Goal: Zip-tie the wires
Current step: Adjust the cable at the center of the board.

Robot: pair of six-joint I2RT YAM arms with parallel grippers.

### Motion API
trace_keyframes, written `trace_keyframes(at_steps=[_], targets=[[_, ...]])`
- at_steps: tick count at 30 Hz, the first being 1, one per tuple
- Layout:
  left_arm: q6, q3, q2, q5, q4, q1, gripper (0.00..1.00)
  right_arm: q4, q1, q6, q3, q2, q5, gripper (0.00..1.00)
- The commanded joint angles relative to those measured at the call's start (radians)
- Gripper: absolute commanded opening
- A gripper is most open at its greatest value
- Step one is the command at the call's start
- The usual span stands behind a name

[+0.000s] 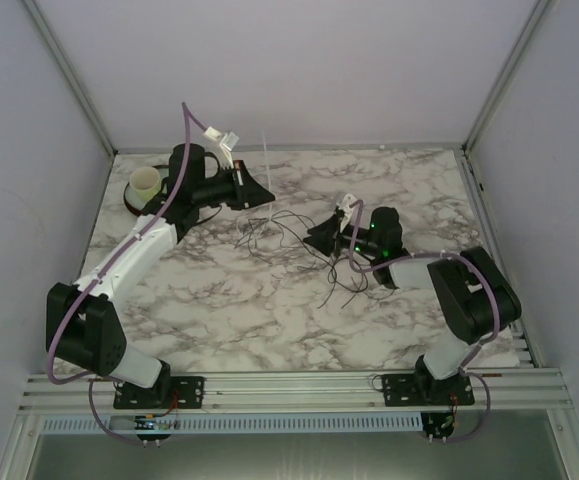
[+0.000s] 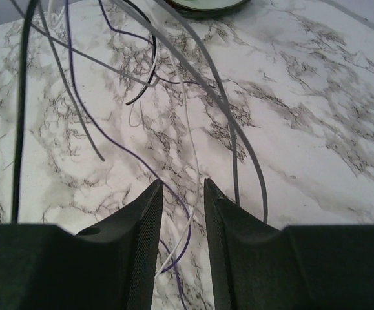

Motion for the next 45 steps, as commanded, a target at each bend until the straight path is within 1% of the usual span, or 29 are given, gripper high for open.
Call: trace_keyframes(at_steps=[1,7,16,17,19,21,23,24,31,35,40,45], targets=[[0.010,-0.010,-0.029,0.027,-0.009,-0.004,0.00,0.009,0.018,-0.035,0.074,0.046,-0.032,0.32],[0.012,-0.010,-0.026,0.027,-0.008,-0.009,0.00,-0.032,0.040,-0.061,0.122,0.099,-0.039,0.33],[0.013,-0.007,-0.020,0.028,-0.008,-0.014,0.00,-0.020,0.063,-0.063,0.142,0.163,-0.008,0.32],[0.013,-0.008,-0.020,0.027,-0.009,-0.015,0.00,-0.016,0.063,-0.063,0.143,0.165,-0.006,0.31],[0.012,-0.007,-0.020,0.027,-0.009,-0.015,0.00,-0.014,0.063,-0.062,0.143,0.163,-0.004,0.25],[0.012,-0.007,-0.020,0.026,-0.009,-0.015,0.00,-0.020,0.063,-0.068,0.136,0.149,-0.004,0.13],[0.012,-0.008,-0.021,0.024,-0.009,-0.015,0.00,-0.038,0.062,-0.081,0.120,0.126,0.008,0.03],[0.012,-0.008,-0.022,0.020,-0.011,-0.015,0.00,-0.048,0.060,-0.085,0.109,0.110,0.014,0.00],[0.033,0.002,-0.022,-0.018,-0.044,-0.012,0.00,-0.163,0.029,-0.095,-0.003,-0.074,0.079,0.00],[0.040,0.002,-0.020,-0.026,-0.052,-0.005,0.00,-0.301,-0.006,-0.116,-0.065,-0.212,0.152,0.00],[0.040,0.001,-0.013,-0.029,-0.054,0.000,0.00,-0.468,-0.052,-0.145,-0.103,-0.334,0.220,0.00],[0.040,0.004,-0.013,-0.033,-0.055,0.002,0.00,-0.513,-0.115,-0.129,-0.151,-0.423,0.274,0.00]])
